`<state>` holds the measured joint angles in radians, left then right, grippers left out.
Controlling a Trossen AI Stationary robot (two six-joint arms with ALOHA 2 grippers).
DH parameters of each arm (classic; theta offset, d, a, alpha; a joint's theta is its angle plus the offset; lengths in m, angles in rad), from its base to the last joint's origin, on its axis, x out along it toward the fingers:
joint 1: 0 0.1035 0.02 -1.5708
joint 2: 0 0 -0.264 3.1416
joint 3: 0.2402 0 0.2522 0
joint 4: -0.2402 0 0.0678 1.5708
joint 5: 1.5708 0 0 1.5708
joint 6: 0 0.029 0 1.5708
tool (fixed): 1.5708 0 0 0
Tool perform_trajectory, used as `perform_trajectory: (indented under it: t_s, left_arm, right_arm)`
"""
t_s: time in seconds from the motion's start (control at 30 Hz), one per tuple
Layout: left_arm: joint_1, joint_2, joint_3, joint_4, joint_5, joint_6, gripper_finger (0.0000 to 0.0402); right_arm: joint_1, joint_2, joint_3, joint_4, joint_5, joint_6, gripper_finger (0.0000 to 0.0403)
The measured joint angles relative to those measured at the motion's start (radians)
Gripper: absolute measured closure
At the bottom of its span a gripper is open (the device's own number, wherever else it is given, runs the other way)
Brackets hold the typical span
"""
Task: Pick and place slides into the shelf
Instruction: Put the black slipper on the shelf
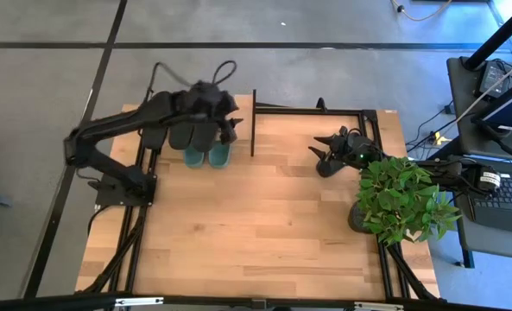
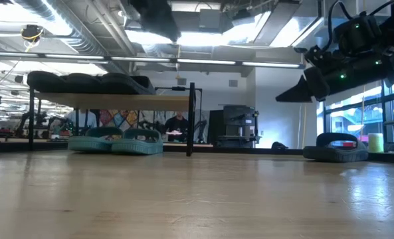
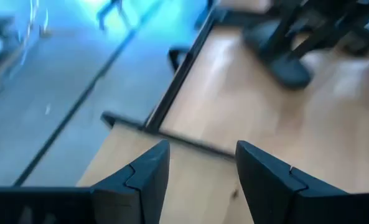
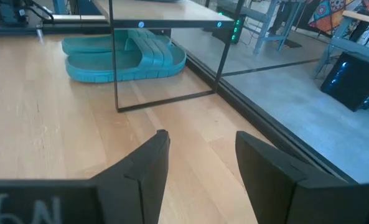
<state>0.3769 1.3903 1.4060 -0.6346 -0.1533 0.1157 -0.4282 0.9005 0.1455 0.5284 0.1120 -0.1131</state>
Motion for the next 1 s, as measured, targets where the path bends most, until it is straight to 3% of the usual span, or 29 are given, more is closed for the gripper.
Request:
perform_trajectory:
  t_s: [0.07, 0.27, 0.67, 1.0]
  left_arm:
    - [-0.041, -0.069, -0.067, 0.065, -0.022, 0.000, 0.0225]
    - [-0.179, -0.304, -0.310, 0.162, -0.223, -0.053, 0.0225]
    - [-0.402, -0.720, -0.777, 0.407, -0.233, -0.141, 0.0225]
    - [-0.516, -0.922, -0.954, 0.444, -0.223, -0.170, 0.0225]
  right_arm:
    - [0.000, 0.000, 0.000, -0.007, 0.000, 0.000, 0.0217]
    - [0.000, 0.000, 0.000, -0.033, 0.000, 0.005, 0.0217]
    - [0.000, 0.000, 0.000, -0.032, 0.000, 0.034, 0.0217]
    - [0.000, 0.000, 0.000, -0.031, 0.000, 0.036, 0.0217]
